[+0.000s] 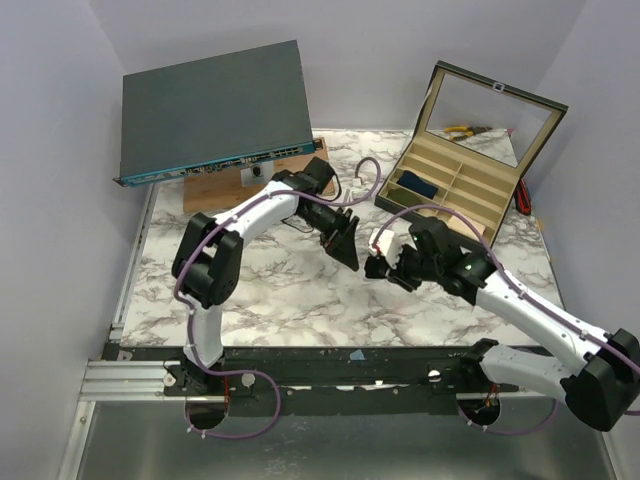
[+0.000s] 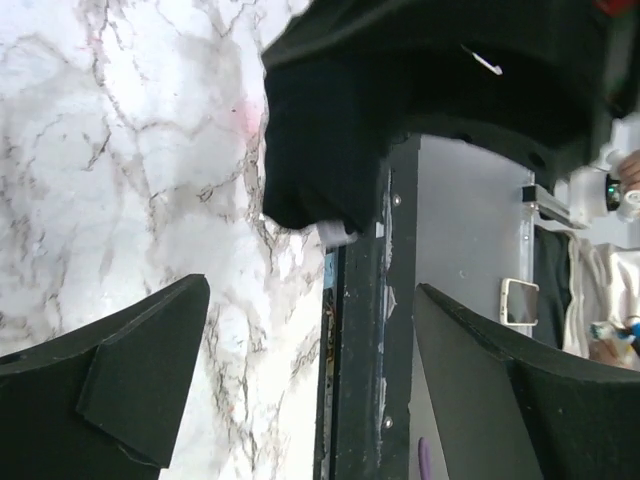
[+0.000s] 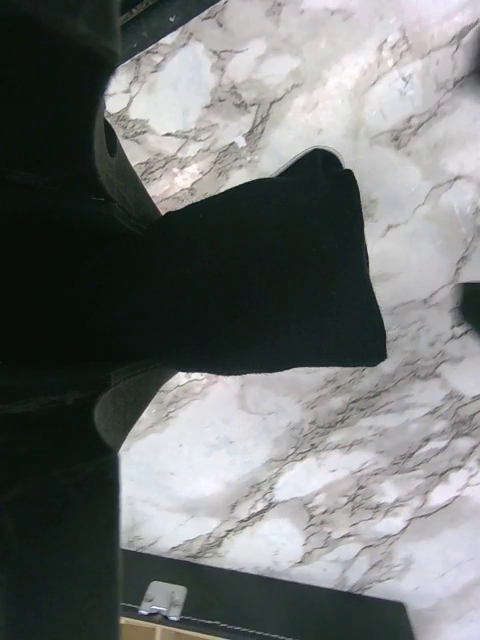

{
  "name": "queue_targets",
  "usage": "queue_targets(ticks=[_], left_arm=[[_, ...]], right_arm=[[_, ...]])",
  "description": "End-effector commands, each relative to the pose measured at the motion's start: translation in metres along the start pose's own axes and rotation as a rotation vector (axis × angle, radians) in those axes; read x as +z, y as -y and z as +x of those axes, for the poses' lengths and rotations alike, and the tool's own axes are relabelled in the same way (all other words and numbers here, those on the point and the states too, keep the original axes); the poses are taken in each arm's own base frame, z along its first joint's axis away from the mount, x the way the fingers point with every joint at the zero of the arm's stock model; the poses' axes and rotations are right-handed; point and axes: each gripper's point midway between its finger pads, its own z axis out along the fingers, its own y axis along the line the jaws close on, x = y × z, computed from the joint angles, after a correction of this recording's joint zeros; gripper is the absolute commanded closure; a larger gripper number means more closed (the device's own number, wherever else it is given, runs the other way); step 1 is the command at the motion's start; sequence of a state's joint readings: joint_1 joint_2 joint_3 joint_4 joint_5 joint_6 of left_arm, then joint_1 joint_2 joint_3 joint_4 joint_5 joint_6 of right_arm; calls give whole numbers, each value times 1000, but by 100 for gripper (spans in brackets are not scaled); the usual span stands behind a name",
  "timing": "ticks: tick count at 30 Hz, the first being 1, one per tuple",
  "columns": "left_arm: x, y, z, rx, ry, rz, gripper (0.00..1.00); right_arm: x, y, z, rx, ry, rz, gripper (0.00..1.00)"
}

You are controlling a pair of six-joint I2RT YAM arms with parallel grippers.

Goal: Roll the underwear
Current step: Place the underwear in the storage box.

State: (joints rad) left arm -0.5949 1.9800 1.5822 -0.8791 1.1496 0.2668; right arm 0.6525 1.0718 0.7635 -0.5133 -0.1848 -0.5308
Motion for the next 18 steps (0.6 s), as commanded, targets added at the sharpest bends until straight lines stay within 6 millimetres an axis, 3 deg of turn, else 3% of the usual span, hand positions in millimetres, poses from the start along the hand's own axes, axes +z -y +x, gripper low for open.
queue_targets(ticks=[1,6,13,18], left_arm=[[-25,15,-8,141,37,-90,13],[-36,22,7,223,35,-174,12],[-43,27,23,280,47,-235,12],[-45,29,28,298,50,-258,12]], right_arm=[[-11,24,27,69,-74,110,99],[-30,89,62,190,-116,228,99],[-63,203,110,278,-173,460,99],[-71,266,135,264,-221,569,99]])
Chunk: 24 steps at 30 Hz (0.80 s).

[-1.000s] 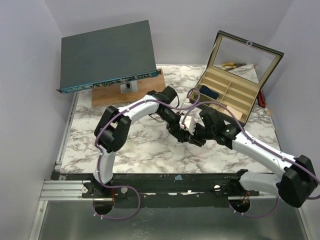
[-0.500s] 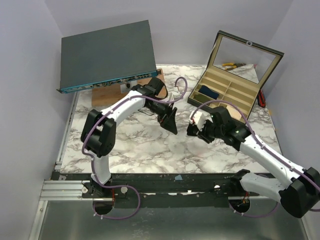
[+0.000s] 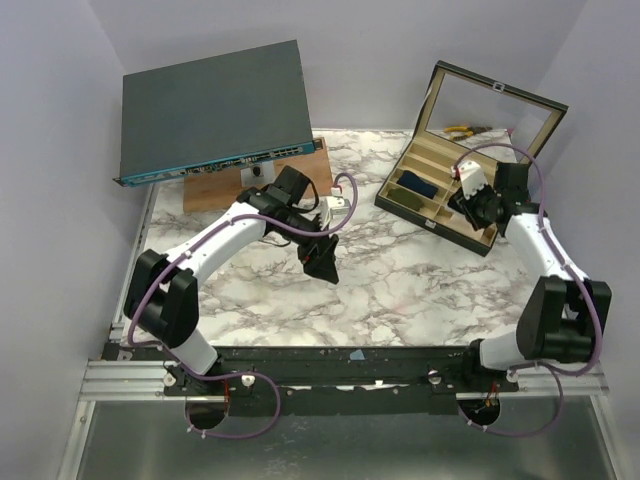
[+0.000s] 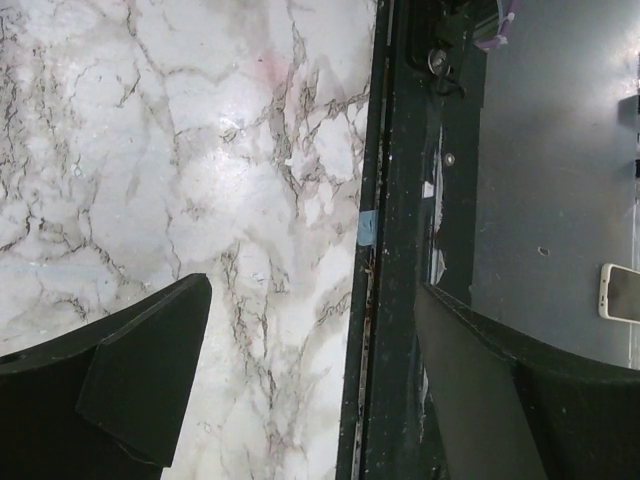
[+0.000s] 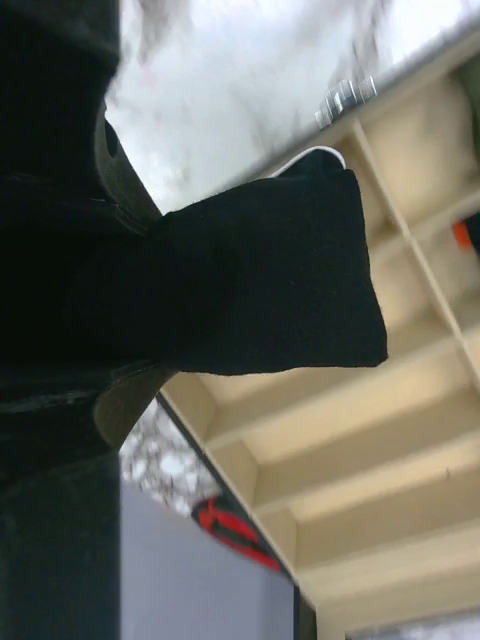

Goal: Roll the underwear
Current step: Place the underwear in the storage box.

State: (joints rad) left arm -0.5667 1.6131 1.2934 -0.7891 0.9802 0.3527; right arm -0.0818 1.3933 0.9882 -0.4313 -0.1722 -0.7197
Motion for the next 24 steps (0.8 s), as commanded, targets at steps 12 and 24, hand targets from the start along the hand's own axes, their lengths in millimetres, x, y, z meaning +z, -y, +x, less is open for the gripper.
queue_targets(ticks=[12,24], left_arm=[[-7,-2,-2,69,14,-60,12],[-4,-6,-2,45,6,-53,12]], right_arm=[[59,103,-13,-242,20,288,99],[79,91,13,-341,-14,272,99]])
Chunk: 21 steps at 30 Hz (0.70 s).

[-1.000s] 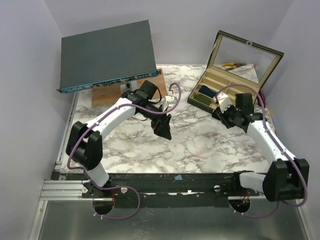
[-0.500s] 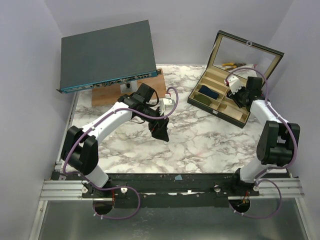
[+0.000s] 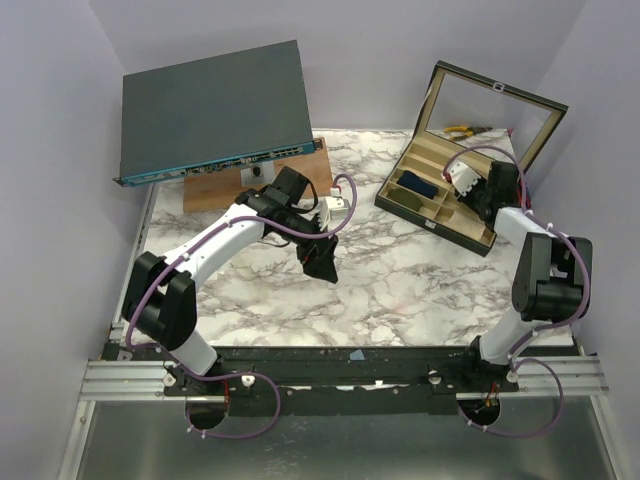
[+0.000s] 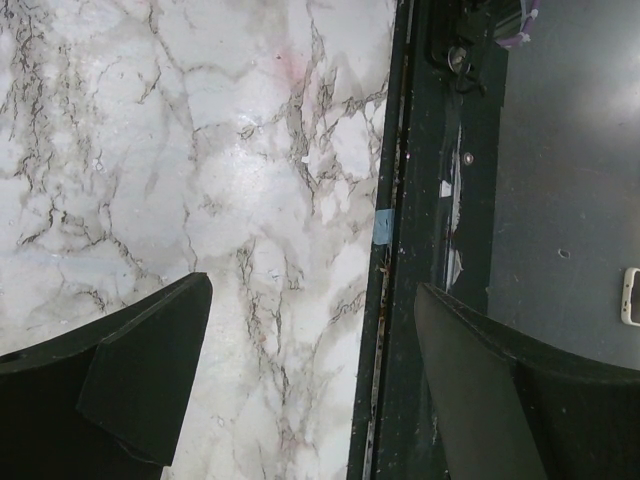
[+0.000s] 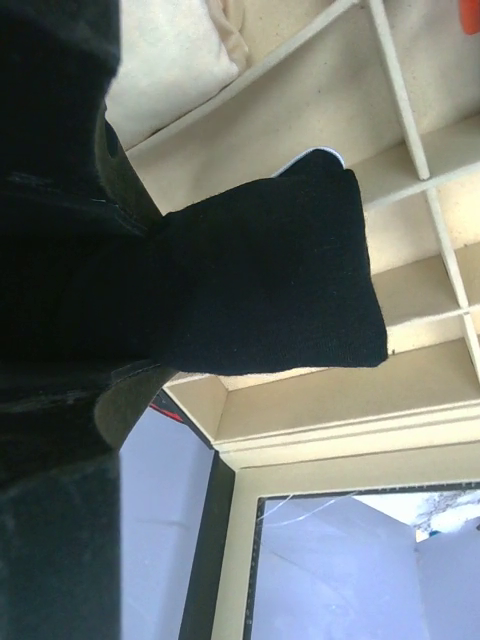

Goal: Roll the underwear
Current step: Place the underwear in the storage box.

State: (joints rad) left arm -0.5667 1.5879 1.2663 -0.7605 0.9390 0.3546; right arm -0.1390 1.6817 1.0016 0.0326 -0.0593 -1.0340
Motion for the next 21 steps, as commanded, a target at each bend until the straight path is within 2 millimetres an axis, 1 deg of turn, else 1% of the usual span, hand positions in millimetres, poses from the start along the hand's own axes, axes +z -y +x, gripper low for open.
queue_targets(ticks=[1,8,15,21], left_arm=[[-2,-1,-5,20,8,-8,12],[-1,-1,-4,14,4,-6,12],[0,-3,-3,5,0,-4,12],[1,-4,-2,2,-4,-3,12]], right_arm=[[10,-3,12,-55,-20,18,100],[17,-18,24,-83,-33,-10,100],[25,-28,38,-112,-66,-41,99],[29,-44,47,-123,-84,-157,99]])
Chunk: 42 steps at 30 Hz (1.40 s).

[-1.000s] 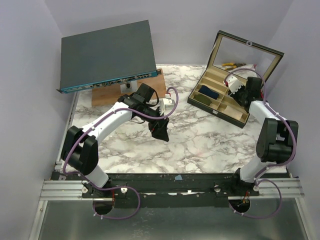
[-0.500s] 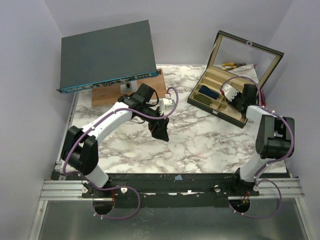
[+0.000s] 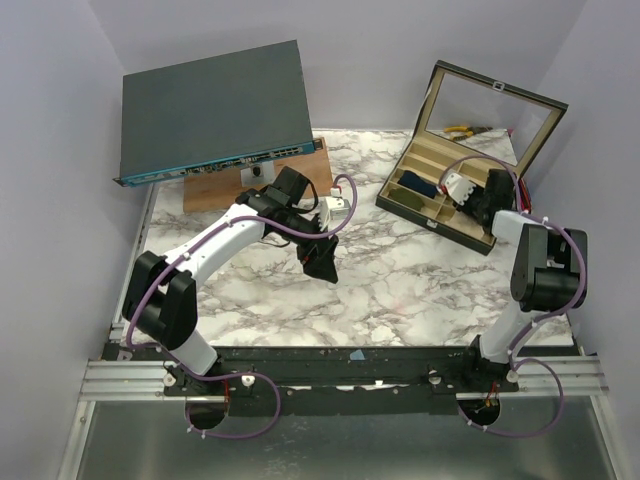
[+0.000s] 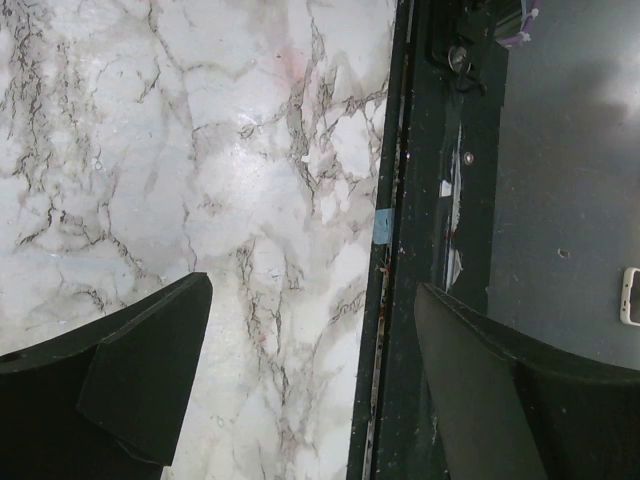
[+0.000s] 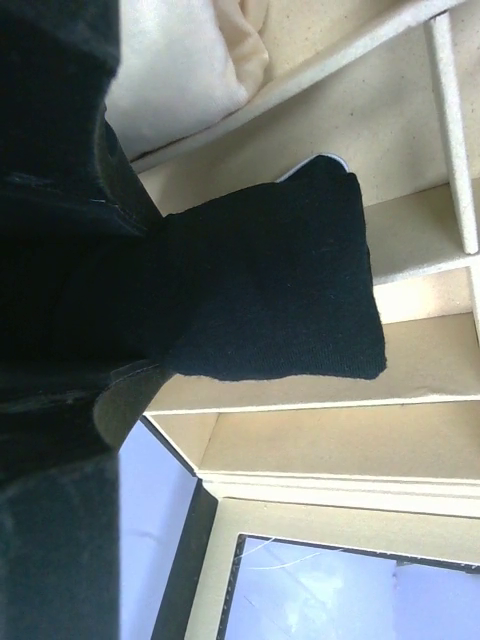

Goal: Roll the underwear
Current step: Place the underwear in the storage box.

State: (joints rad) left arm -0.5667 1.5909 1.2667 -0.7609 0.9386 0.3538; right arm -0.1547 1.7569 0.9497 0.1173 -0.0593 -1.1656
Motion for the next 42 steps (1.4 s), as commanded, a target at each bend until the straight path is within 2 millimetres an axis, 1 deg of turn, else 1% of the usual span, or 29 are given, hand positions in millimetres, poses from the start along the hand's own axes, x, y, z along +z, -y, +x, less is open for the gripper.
queue_targets(ticks=[1,5,11,16,18,19,21,23,27,32,36,42], left_arm=[[0,-3,-3,5,-2,-4,12],[1,-5,-3,1,-5,-6,12],[0,-6,-3,3,-8,-14,12],[1,-7,-2,-2,-11,-14,12],[1,-7,-2,-1,-10,-13,12],[1,-7,-2,1,-10,-13,12],[1,-7,-3,2,-10,-14,12],[0,-6,-3,3,-10,-14,12],[0,-7,-2,4,-13,-15,12],[0,-6,-2,7,-12,-16,12],[0,-7,-2,6,-12,-14,12],[0,-7,-3,8,-11,-14,12]], right_arm=[[10,-31,21,-5,-50,-151,99],[12,-42,25,-6,-63,-229,96],[7,-54,22,-2,-55,-317,88],[5,-59,25,-3,-76,-354,75],[4,-59,27,-2,-84,-356,68],[4,-60,27,-3,-87,-358,63],[4,-58,28,2,-93,-358,54],[4,-54,27,8,-95,-353,50],[2,-49,24,21,-95,-359,46],[-1,-40,20,41,-88,-368,43],[-3,-38,19,51,-93,-398,38],[-5,-36,13,63,-85,-426,35]])
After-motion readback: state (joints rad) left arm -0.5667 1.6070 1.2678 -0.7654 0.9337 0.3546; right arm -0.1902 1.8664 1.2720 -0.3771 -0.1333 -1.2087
